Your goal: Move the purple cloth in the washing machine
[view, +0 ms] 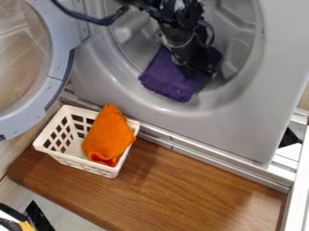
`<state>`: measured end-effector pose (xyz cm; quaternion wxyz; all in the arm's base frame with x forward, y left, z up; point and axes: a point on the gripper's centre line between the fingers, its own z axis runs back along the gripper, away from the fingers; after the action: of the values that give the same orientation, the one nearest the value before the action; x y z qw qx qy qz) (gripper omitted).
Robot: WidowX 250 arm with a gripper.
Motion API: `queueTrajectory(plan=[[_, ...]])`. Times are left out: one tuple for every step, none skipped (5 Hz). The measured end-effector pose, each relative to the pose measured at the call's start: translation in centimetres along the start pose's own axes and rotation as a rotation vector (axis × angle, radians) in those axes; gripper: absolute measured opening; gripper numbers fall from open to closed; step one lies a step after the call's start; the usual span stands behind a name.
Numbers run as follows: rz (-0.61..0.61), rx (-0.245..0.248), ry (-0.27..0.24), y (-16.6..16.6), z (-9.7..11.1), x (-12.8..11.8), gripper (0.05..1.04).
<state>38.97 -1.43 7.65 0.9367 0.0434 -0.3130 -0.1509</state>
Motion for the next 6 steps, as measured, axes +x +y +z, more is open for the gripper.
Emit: queueTrajectory(plan=[[-0.015, -0.021, -0.008, -0.1, -0.7, 0.8, 0.097], [-0.039, -0.050, 0.002, -0.3, -1.1, 1.6, 0.267], [-0.041, -0.054, 0.009, -0.4, -1.2, 1.3, 0.552], [-0.040, -0.056, 0.026, -0.5, -1.3, 0.9, 0.865], [-0.040, -0.060, 0.035, -0.6, -1.3, 0.5, 1.012], [-0.037, -0.054, 0.024, -0.6, -0.9, 0.7, 1.009]])
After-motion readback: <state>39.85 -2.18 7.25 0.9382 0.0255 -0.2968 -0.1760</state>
